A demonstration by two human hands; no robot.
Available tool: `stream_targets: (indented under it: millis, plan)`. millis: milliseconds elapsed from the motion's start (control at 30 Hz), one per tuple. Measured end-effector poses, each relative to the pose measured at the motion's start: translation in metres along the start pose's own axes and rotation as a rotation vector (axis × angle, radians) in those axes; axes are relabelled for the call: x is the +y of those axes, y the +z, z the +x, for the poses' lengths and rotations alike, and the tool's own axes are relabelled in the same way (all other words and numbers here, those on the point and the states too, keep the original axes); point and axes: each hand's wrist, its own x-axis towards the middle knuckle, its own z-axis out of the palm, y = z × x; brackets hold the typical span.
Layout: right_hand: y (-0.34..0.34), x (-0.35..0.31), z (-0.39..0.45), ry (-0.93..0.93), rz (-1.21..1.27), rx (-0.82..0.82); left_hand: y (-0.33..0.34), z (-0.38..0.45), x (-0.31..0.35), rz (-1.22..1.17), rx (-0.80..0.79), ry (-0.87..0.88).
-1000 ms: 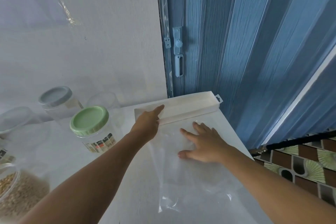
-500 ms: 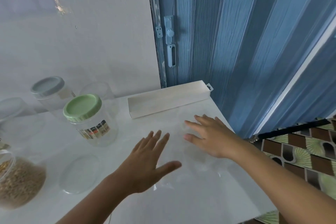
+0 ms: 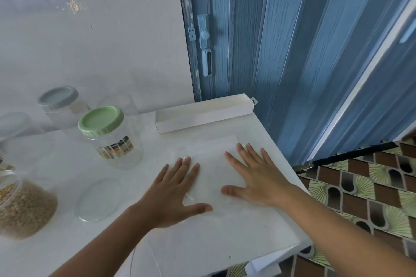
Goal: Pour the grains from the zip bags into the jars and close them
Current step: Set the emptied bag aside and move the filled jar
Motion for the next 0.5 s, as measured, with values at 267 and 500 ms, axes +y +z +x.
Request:
stream_targets:
  millis: [267,500]
  plan:
    - [0.000,0.000,-0.002,-0.016,-0.015,-0.010,0.004,-0.004,0.008,-0.044,-0.005,-0.009]
    - [0.006,0.001,-0.003,-0.020,-0.009,0.052,0.011,-0.001,0.009,-0.023,0.035,-0.022]
